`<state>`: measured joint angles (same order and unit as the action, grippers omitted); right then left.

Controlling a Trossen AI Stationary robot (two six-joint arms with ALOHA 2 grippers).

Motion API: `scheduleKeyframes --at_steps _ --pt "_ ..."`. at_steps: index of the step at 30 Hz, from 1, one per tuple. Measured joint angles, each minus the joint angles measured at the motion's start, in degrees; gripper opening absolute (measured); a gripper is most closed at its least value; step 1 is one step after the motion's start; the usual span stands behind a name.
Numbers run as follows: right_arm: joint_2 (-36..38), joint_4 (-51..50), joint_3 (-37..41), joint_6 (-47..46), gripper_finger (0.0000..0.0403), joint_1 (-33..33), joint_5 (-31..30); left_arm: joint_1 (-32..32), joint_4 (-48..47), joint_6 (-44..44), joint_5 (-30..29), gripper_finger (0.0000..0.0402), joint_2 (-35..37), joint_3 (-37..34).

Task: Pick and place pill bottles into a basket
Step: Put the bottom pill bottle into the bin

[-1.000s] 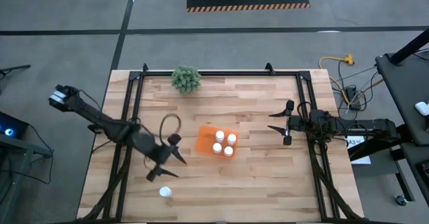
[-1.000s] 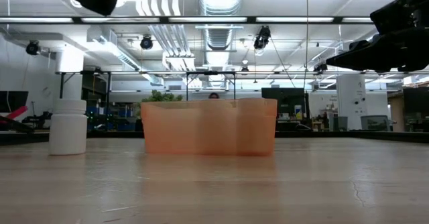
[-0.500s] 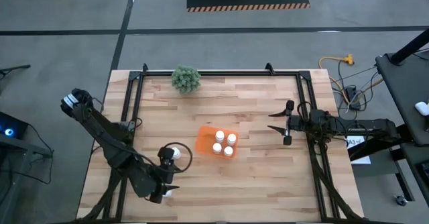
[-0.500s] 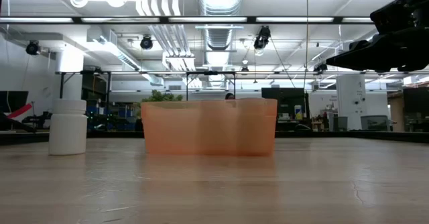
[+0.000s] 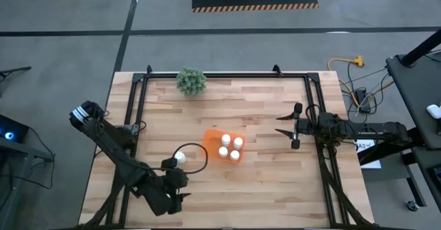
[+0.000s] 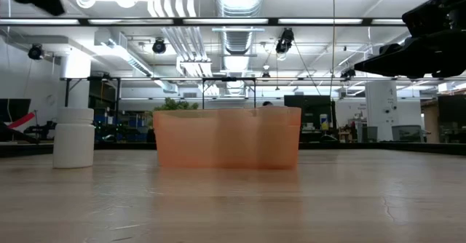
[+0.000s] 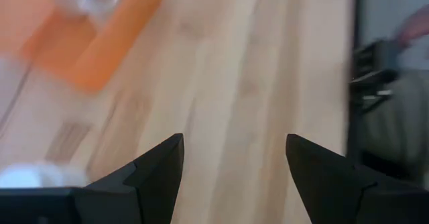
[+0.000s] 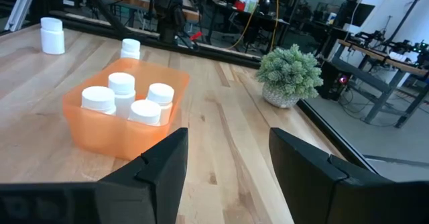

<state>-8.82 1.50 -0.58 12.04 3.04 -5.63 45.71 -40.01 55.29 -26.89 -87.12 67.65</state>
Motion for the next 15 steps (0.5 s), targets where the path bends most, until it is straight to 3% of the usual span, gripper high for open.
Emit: scheduleKeyframes --at_steps 4,8,15 --pt "0.0 0.0 0.0 0.0 0.0199 0.0 0.0 0.0 -8.1 12.0 2.9 0.0244 -2.4 2.0" --pt "0.0 0.0 0.0 0.0 0.0199 0.0 0.0 0.0 -15.2 23.4 12.8 0.0244 -4.0 4.4" --pt "0.0 0.0 0.0 0.0 0.0199 0.0 0.0 0.0 -16.5 38.7 22.5 0.0244 -4.1 5.4"
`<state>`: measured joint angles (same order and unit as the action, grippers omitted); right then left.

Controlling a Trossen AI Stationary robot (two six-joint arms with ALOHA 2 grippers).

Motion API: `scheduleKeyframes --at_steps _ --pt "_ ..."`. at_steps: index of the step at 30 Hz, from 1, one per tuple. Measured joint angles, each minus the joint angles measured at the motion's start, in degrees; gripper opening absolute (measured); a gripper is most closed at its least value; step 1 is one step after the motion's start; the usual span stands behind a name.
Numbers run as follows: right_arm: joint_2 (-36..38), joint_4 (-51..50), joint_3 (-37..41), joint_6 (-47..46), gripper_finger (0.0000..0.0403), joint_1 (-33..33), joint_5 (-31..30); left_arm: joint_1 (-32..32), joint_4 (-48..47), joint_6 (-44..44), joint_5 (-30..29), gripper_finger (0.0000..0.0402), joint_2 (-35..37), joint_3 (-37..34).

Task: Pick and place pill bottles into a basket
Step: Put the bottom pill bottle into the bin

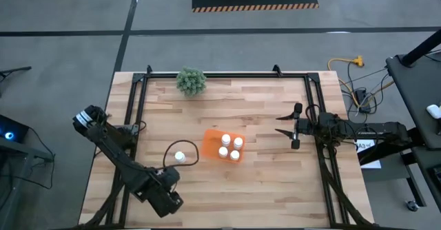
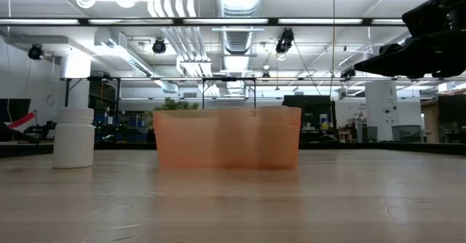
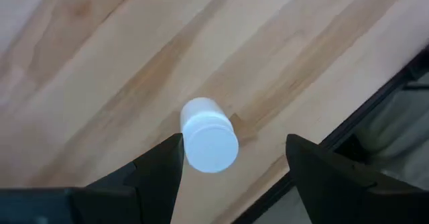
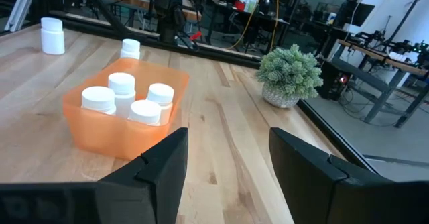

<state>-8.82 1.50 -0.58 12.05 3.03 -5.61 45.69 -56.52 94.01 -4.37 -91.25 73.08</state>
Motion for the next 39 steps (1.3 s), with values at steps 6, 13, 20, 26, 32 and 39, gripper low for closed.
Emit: scheduleKeyframes --at_steps 6,13,20,26,32,39 --pt "0.0 0.0 0.0 0.0 0.0199 0.0 0.0 0.0 -0.1 11.0 -1.2 0.0244 0.1 -0.8" --pt "0.0 0.0 0.0 0.0 0.0199 0.0 0.0 0.1 -0.1 19.7 -1.3 0.0244 -0.8 -1.5" --pt "0.0 0.0 0.0 0.0 0.0199 0.0 0.0 0.2 0.0 23.2 2.1 0.0244 -4.6 0.6" --pt "0.0 0.0 0.0 0.0 0.0199 0.0 0.0 0.1 -0.2 22.7 3.4 0.0244 -6.9 1.7" --pt "0.0 0.0 0.0 0.0 0.0199 0.0 0.0 0.2 -2.1 22.7 3.8 0.0244 -7.0 1.8" --pt "0.0 0.0 0.0 0.0 0.0199 0.0 0.0 0.2 -3.0 22.0 3.8 0.0244 -7.0 2.0"
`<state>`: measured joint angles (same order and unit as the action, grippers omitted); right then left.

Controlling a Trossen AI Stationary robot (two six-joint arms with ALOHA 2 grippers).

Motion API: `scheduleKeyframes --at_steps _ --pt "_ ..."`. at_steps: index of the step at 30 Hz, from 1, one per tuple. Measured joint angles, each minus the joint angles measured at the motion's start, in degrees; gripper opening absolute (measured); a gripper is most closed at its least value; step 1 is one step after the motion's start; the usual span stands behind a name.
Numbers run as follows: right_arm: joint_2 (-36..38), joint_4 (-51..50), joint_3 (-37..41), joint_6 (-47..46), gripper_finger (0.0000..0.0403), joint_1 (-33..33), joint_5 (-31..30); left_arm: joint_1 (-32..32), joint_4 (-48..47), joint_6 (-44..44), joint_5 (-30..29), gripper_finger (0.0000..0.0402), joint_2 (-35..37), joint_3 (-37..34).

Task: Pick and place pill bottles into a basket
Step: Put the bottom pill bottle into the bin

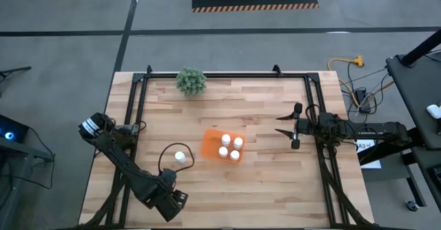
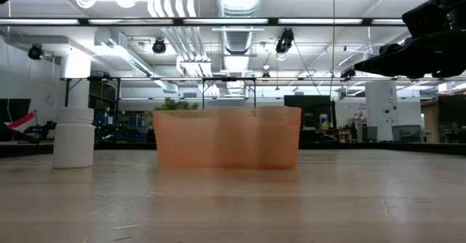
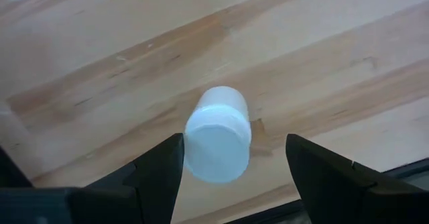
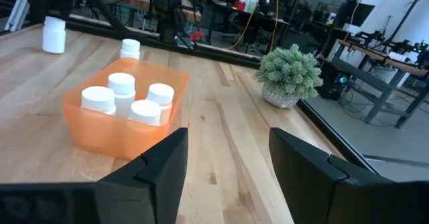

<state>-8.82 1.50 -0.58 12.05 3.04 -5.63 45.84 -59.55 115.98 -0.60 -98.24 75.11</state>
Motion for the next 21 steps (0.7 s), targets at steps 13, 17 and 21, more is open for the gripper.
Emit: scheduleKeyframes --at_steps 13,17,21 --pt "0.0 0.0 0.0 0.0 0.0199 0.0 0.0 0.0 0.0 -0.9 0.4 0.0244 0.0 0.7" --pt "0.0 0.0 0.0 0.0 0.0199 0.0 0.0 0.0 0.0 -0.9 0.6 0.0244 0.0 0.6" --pt "0.0 0.0 0.0 0.0 0.0199 0.0 0.0 0.0 0.0 -0.9 0.6 0.0244 0.0 0.6"
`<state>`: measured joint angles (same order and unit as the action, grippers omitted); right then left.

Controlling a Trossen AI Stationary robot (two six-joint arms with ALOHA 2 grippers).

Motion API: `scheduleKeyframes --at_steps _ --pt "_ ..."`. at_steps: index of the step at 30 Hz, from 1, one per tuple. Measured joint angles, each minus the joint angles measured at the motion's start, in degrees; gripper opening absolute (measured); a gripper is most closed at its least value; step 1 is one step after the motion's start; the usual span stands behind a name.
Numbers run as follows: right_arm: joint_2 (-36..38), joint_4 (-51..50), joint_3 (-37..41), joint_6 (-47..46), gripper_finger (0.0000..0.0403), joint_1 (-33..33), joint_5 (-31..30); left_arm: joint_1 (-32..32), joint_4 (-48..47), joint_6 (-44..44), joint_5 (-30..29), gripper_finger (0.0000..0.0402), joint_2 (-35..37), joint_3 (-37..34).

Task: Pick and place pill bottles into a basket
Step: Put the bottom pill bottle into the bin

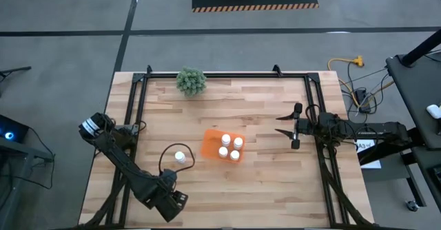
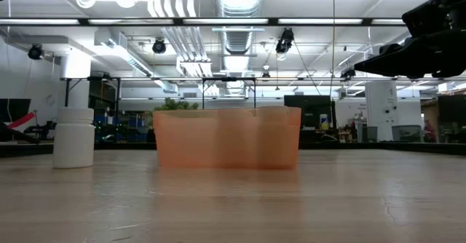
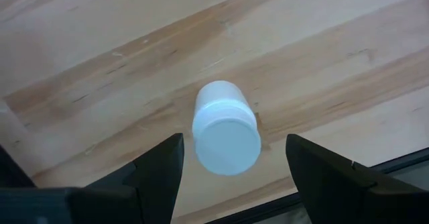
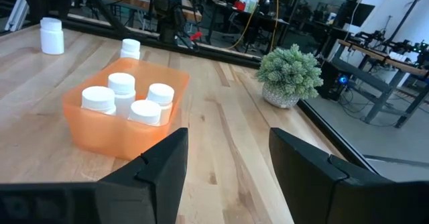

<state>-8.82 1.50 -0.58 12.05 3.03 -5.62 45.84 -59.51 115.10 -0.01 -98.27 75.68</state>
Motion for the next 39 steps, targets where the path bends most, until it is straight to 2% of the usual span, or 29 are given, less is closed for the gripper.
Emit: scheduleKeyframes --at_steps 10,36,39 --pt "0.0 0.0 0.0 0.0 0.0199 0.0 0.0 0.0 0.2 -1.5 2.7 0.0244 -2.3 -0.1" --pt "0.0 0.0 0.0 0.0 0.0199 0.0 0.0 0.0 0.4 -2.0 2.9 0.0243 -2.8 -1.0" --pt "0.0 0.0 0.0 0.0 0.0199 0.0 0.0 0.0 0.5 -2.0 2.9 0.023 -2.8 -1.0"
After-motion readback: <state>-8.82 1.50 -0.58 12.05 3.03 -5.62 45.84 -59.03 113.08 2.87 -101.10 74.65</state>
